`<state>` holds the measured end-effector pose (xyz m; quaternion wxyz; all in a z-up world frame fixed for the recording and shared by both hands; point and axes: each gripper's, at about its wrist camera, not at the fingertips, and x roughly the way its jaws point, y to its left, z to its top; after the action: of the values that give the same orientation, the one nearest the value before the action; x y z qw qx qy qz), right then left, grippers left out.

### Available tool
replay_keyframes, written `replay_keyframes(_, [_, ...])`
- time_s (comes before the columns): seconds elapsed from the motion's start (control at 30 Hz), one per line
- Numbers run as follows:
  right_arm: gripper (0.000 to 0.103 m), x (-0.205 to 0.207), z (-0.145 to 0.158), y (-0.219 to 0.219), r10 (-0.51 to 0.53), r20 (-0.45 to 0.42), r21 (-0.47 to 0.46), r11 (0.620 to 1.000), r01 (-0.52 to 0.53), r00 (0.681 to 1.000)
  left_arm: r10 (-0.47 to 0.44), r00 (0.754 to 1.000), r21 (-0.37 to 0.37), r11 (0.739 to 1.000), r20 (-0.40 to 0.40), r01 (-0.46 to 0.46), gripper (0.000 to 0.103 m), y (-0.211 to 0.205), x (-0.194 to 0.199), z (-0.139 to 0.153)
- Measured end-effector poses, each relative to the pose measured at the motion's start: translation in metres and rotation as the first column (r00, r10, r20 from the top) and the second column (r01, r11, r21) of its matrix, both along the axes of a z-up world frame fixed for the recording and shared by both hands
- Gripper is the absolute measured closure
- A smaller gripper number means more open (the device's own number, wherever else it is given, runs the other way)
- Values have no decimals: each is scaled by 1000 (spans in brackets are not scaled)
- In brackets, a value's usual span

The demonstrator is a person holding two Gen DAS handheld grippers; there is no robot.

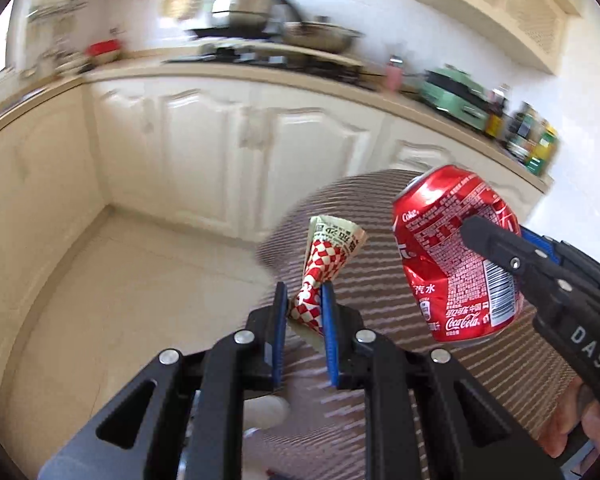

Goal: Collect trash
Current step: 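Carry the can and wrapper over the blue bucket, then open both grippers to drop the can and wrapper into the bucket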

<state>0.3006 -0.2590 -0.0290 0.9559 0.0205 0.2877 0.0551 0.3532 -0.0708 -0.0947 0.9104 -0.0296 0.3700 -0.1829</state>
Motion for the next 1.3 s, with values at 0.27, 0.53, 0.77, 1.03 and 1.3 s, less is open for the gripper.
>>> replay_keyframes(0.27, [81,23,-59,157,232,-112,5,972,-233,966,248,964,36,969,-95,-245,87,154,-5,-63])
replay_keyframes(0.53, [81,53,-181,236,281,-345,28,957,-289,896,345,879,72,937,-329,-341,87,231,12,-184])
replay_keyframes(0.77, [81,73,-249,248,246,-461,41,966,-257,852,328,831,58,939,-449,-339,86,239,35,-257])
replay_keyframes(1.03, [81,80,-285,258,223,-516,44,971,-235,827,309,810,31,940,-498,-340,61,240,40,-287])
replay_keyframes(1.3, [81,92,-303,259,222,-536,60,972,-226,814,347,784,76,929,-515,-361,55,242,39,-299])
